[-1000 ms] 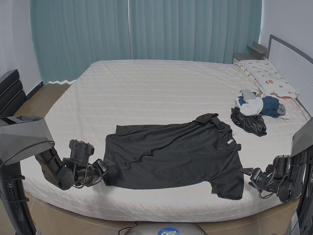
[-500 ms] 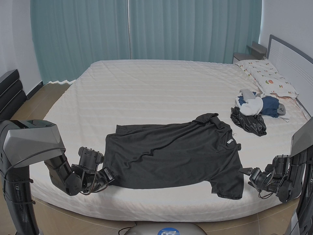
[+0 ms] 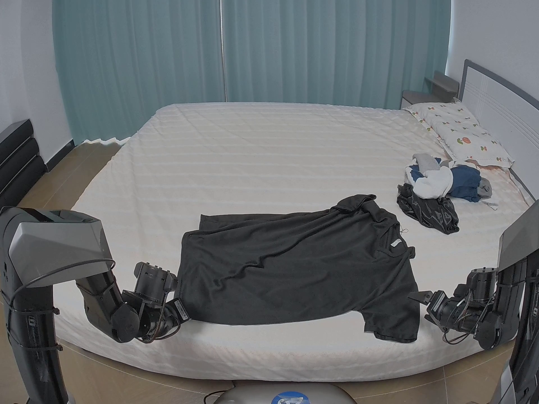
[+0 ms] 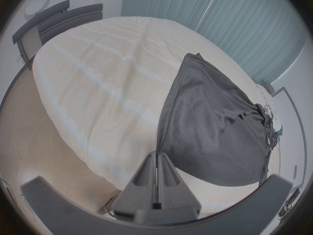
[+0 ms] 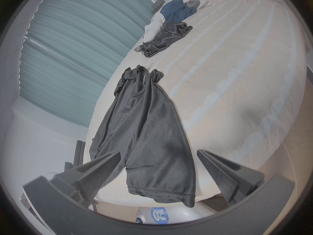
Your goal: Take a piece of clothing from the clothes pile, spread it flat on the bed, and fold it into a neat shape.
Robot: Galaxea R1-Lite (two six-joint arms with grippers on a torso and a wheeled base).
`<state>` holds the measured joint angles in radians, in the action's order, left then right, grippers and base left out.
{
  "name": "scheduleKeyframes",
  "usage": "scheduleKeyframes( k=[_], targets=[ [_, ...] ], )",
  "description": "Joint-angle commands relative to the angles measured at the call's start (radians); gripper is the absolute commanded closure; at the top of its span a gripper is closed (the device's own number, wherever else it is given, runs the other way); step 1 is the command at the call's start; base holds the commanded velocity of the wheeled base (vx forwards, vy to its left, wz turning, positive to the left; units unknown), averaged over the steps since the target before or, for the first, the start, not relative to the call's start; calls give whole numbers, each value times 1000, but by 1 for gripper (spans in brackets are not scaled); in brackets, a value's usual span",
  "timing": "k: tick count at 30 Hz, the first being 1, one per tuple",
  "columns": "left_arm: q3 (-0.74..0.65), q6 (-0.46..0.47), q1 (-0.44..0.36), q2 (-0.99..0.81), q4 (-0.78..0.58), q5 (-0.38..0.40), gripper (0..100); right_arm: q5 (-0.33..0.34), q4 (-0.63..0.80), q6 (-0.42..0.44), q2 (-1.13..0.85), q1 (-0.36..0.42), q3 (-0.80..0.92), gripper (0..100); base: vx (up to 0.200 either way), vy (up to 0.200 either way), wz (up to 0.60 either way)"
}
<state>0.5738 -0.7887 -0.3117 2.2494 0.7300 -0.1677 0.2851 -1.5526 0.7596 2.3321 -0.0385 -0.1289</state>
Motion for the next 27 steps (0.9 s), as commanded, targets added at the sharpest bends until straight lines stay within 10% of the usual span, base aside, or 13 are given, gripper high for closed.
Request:
scheduleKeyframes(
  k=[1,27],
  targets=[
    [-11,5,10,-34,-11,-16,100,-1,-11,0,4,12,3,0,0,0,0],
    [-15,75,39,-86,-124,-52,100,-142,-12,-3,73,138,11,0,0,0,0]
  ],
)
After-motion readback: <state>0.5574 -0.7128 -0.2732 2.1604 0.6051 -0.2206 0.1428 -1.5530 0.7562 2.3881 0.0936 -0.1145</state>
